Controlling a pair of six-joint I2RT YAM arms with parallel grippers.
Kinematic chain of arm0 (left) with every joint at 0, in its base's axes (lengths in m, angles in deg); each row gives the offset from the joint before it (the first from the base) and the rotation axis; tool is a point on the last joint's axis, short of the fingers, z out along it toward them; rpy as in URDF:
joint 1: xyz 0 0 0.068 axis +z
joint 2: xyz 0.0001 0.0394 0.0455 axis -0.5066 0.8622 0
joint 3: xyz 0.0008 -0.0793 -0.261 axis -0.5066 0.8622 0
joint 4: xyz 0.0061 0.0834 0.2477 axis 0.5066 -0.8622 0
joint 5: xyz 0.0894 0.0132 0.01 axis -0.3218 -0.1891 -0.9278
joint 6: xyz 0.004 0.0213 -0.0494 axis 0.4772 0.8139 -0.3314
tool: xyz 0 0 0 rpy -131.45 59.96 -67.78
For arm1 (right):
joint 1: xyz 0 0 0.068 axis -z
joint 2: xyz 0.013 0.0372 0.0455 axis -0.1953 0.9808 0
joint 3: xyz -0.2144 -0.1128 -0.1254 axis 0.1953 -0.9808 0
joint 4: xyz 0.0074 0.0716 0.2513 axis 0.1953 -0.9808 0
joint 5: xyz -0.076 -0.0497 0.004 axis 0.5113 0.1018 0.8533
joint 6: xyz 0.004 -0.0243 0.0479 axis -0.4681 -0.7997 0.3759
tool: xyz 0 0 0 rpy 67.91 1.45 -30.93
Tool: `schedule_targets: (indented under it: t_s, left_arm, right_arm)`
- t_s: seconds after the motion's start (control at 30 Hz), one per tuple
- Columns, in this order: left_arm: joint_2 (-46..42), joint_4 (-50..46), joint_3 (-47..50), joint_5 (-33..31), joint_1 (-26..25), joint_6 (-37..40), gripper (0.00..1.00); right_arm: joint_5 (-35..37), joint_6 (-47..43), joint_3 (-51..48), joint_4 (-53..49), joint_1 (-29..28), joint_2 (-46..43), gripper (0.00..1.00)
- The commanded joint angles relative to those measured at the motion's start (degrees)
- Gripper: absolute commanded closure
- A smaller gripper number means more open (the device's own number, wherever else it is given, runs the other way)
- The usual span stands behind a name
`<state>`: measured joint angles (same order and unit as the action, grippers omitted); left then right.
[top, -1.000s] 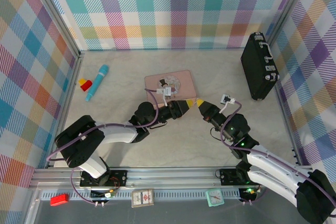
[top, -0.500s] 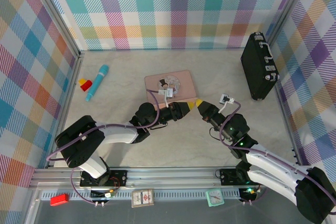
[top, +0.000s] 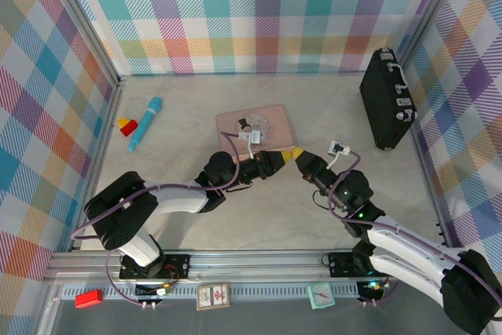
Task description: Unlock the padlock with the key
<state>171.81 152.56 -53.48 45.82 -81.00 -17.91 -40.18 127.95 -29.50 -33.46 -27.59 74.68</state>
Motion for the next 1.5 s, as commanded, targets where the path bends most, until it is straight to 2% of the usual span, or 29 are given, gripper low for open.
schedule_targets:
  t_s: [0.0,0.1,0.13,0.23,0.33,0.4,0.47,0.57,0.73,0.87,0.97,1.1,1.27,1.47]
  left_arm:
    - [-0.22,0.79,-1.64,0.64,-0.67,0.04,0.88]
    - [-0.79,-0.93,-1.89,0.43,-0.67,0.56,0.94]
    - [-1.13,-2.06,-2.11,0.46,-0.59,0.96,0.99]
    - [-3.66,-8.52,-2.64,1.30,0.97,2.80,1.00]
    - [-8.90,-24.35,-5.23,5.46,4.11,9.23,1.00]
    - [-13.07,-40.48,-8.63,6.51,5.22,17.42,1.00]
    - [-16.20,-58.19,-13.78,5.22,5.37,27.24,1.00]
    - [-17.46,-76.20,-20.83,4.42,5.46,37.69,1.00]
    - [-16.97,-92.79,-28.64,5.82,5.11,47.03,1.00]
    - [-17.46,-98.18,-31.56,6.23,4.25,51.50,1.00]
    - [-17.70,-99.26,-32.21,7.51,3.56,53.09,1.00]
    - [-17.88,-99.23,-32.22,9.34,2.71,54.27,1.00]
    - [-17.81,-98.22,-32.22,11.37,2.22,54.73,1.00]
    - [-17.90,-97.34,-32.14,13.07,1.88,54.84,1.00]
  right_arm:
    - [0.27,0.42,-0.37,1.66,-0.48,-0.80,1.00]
    - [0.11,0.14,-0.38,1.06,-0.52,-1.19,1.00]
    - [-0.07,-0.27,-0.38,0.73,-0.48,-1.51,1.00]
    - [-0.10,-2.60,0.13,-4.76,-0.42,-4.58,0.98]
    - [1.54,-7.74,1.52,-16.87,-0.24,-11.41,0.65]
    - [0.05,-13.07,2.86,-23.44,0.70,-15.77,0.52]
    - [-4.67,-18.13,3.64,-26.85,2.71,-18.82,0.43]
    - [-16.08,-23.49,5.35,-28.96,7.65,-19.52,0.41]
    - [-35.38,-26.71,7.40,-21.75,14.33,-12.54,0.42]
    - [-43.77,-26.69,8.86,-14.04,14.59,-7.52,0.45]
    - [-47.38,-24.91,8.37,-8.02,14.53,-4.60,0.46]
    - [-49.11,-23.93,7.83,-3.48,13.76,-2.04,0.47]
    - [-49.48,-25.68,8.50,-4.15,10.58,0.39,0.53]
    - [-49.62,-26.37,8.54,-3.47,9.46,2.63,0.58]
